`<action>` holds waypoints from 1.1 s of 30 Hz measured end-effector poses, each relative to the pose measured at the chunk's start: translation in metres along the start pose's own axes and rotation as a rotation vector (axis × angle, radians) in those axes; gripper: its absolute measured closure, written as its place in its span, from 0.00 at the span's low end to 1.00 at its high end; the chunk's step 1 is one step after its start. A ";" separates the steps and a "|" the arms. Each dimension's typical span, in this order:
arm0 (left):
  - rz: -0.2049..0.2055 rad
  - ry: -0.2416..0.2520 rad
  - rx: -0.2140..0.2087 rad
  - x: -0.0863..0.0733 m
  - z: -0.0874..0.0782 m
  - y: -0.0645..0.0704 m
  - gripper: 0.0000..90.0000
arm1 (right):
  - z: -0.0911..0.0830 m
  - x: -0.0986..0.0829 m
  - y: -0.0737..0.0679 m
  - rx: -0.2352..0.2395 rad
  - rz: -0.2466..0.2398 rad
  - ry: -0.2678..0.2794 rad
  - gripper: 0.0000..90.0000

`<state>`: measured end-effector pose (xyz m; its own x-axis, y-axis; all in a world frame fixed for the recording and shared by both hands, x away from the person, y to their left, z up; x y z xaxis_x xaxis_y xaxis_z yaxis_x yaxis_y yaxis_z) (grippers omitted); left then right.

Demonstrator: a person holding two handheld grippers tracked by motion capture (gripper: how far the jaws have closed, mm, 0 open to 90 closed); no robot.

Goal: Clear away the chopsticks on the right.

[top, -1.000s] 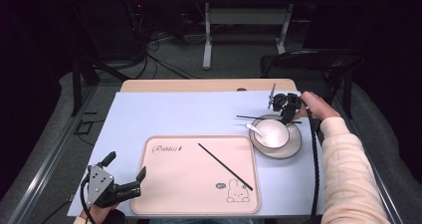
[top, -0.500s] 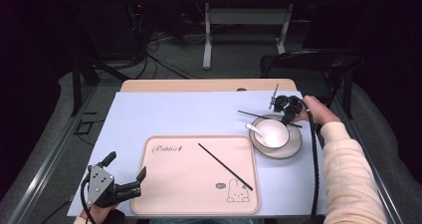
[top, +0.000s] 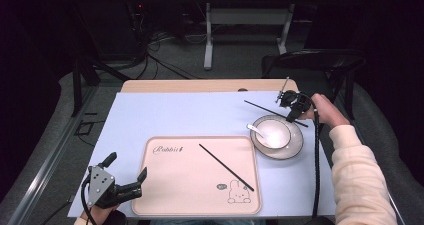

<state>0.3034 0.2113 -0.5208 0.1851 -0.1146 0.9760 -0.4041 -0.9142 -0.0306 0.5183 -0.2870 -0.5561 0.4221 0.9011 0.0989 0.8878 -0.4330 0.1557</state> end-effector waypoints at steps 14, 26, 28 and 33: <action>-0.004 0.002 0.004 0.000 0.000 0.000 0.00 | -0.045 -0.003 -0.004 -0.102 0.126 0.036 0.94; -0.004 0.004 0.003 0.000 0.000 0.000 0.00 | -0.077 0.007 -0.029 -0.095 0.244 0.059 0.94; -0.004 0.004 0.003 0.000 0.000 0.000 0.00 | -0.082 0.009 -0.035 -0.108 0.278 0.055 0.94; -0.002 0.006 0.003 0.000 -0.001 0.000 0.00 | -0.095 0.015 -0.047 -0.122 0.309 0.073 0.94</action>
<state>0.3031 0.2118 -0.5203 0.1805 -0.1107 0.9773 -0.4007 -0.9157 -0.0297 0.4653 -0.2550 -0.4689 0.6496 0.7250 0.2291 0.6898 -0.6887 0.2235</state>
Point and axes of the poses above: each handheld gripper's, and its own axes: z roughly forward along the jaws, x roughly out of its top, y roughly to its right, the point moved 9 cm from there along z, roughly forward along the jaws, and after that the axes turned 5 degrees about -z, right-handed, at the moved point
